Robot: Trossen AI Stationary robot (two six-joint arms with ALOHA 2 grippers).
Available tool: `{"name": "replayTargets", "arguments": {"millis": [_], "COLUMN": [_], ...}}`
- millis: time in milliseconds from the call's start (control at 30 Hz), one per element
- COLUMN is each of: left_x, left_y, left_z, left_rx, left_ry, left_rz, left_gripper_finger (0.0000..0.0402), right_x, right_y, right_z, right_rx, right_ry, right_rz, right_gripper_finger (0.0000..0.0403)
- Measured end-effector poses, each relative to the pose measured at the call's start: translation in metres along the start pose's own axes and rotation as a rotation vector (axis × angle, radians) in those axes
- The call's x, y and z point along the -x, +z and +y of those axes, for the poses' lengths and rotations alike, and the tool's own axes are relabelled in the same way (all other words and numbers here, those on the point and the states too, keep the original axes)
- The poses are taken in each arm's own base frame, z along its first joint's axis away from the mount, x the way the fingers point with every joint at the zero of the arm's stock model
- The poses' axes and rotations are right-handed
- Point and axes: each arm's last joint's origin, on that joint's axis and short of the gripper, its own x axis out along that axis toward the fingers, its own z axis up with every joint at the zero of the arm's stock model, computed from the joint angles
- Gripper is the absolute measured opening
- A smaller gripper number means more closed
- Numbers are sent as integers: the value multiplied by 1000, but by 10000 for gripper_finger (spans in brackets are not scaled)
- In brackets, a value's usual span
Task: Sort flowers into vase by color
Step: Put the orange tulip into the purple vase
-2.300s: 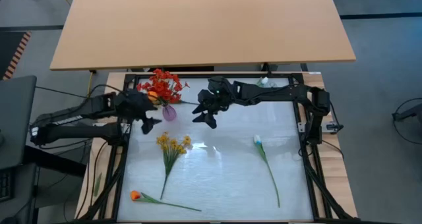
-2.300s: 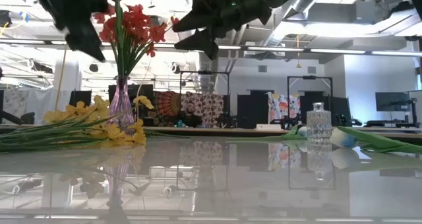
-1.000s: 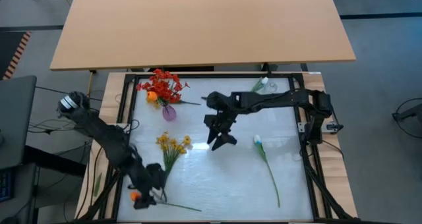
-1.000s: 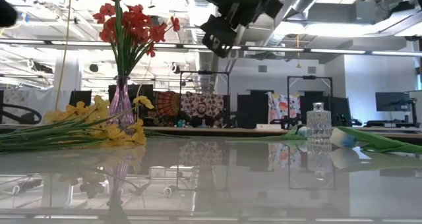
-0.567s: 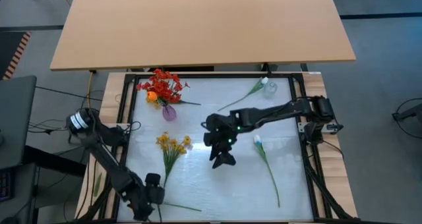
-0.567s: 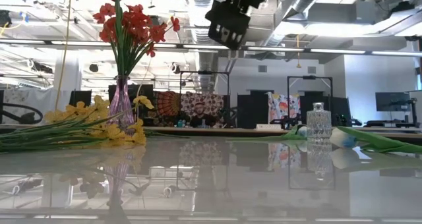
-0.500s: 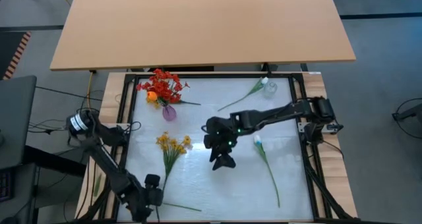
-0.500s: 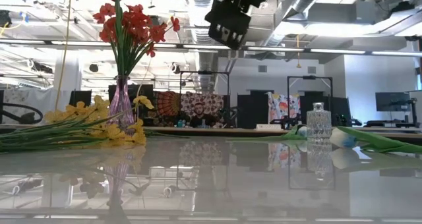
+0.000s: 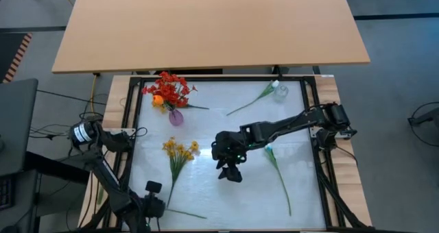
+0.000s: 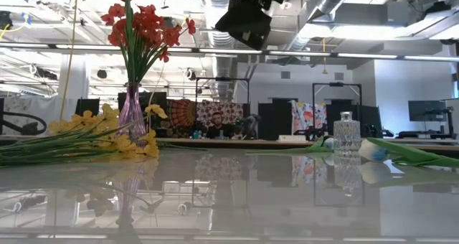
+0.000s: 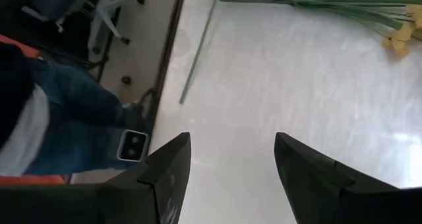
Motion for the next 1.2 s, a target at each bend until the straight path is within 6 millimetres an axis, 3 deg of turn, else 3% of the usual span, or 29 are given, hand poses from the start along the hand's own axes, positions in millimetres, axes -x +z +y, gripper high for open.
{"name": "replayTargets", "arguments": {"millis": [100,200,367,567,667,767,933,1200], "left_x": [30,65,129,174,179,177,164,132], "left_y": [11,20,38,46,51,58,74,93], "left_z": [-4,6,42,94,122,146,169,185], "left_rx": [-37,-31,49,194,388,530,520,447], "left_ry": [-62,-5,-5,-91,-87,-116,-183,-202], "left_rz": [-11,-30,-102,-205,-195,-141,-78,19], "left_gripper_finger": [11,4,3,3,2,2,2,2], "right_x": [6,14,41,99,118,119,87,32], "right_y": [9,20,46,86,98,102,101,91], "right_z": [4,11,26,40,45,42,15,-25], "right_rx": [-8,35,121,177,185,189,131,40], "right_ry": [39,65,146,151,75,49,10,37], "right_rz": [-21,-60,-107,-301,-406,-419,-329,-147], "right_gripper_finger": [244,244,244,244,244,244,244,244]}}
